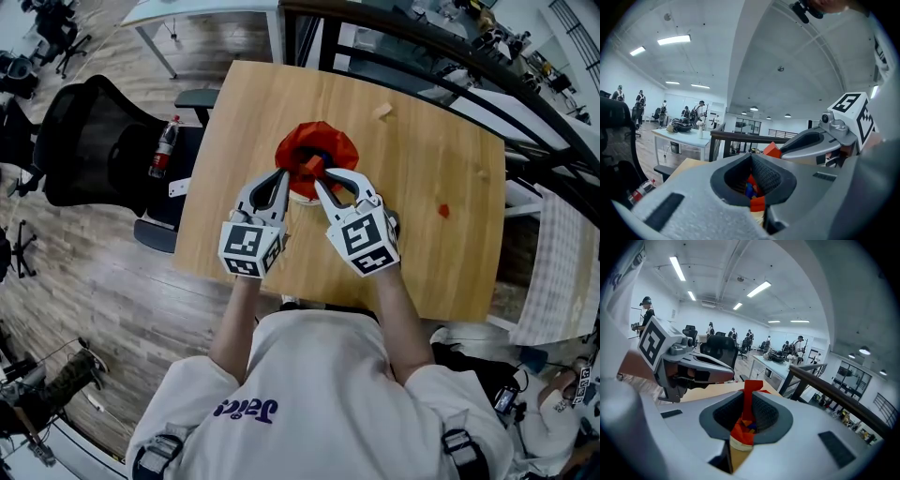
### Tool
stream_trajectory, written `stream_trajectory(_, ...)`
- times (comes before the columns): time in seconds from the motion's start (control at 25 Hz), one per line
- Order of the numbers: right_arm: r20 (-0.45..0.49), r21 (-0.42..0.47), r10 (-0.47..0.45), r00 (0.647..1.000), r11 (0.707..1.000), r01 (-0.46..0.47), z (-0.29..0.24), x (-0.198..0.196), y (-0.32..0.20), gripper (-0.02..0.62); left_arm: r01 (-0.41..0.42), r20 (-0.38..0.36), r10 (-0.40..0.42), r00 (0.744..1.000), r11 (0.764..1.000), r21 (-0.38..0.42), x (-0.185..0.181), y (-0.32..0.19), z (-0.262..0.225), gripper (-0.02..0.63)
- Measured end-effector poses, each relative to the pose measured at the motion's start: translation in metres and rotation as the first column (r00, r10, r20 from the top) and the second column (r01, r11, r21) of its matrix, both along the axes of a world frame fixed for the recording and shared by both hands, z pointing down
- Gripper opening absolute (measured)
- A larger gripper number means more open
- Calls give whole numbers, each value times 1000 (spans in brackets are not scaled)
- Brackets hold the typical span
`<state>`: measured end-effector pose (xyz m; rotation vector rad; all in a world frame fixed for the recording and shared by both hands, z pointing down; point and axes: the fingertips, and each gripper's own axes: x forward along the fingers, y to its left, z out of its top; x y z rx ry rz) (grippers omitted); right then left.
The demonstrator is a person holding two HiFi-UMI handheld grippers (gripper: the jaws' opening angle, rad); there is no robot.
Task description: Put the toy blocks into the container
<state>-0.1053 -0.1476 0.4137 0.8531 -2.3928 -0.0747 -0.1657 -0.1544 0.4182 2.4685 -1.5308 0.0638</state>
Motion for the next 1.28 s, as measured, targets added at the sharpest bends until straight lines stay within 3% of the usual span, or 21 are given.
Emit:
stream_trajectory(0.16,-30,21,12,999,1000,-11,5,6,-21,63,-8,-5,8,1000,1000,-8,6,-11,2,14)
stream_trajectory(0.36,-35,-42,7,999,999,-9,23,9,-42,63,7,-18,-8,1000,999,-35,6,-17,13,14)
stream_trajectory(0.64,-181,-163,-120,976,982,91,64,-4,-57,63,34,-19,-35,999,998,-59,-5,-22,24,14)
stream_trajectory(0.84,-337,-219,-260,905,956,193,91,-15,-61,63,56,-25,-58,998,996,-73,-14,-21,29,14)
stream_trajectory(1.08,-420,-299,-389,820,912,279,113,-24,-60,63,70,-31,-73,997,994,-79,-23,-16,33,14)
stream_trajectory(1.28,-496,-369,-507,705,858,358,129,-27,-58,63,83,-42,-87,995,993,-82,-28,-13,34,14)
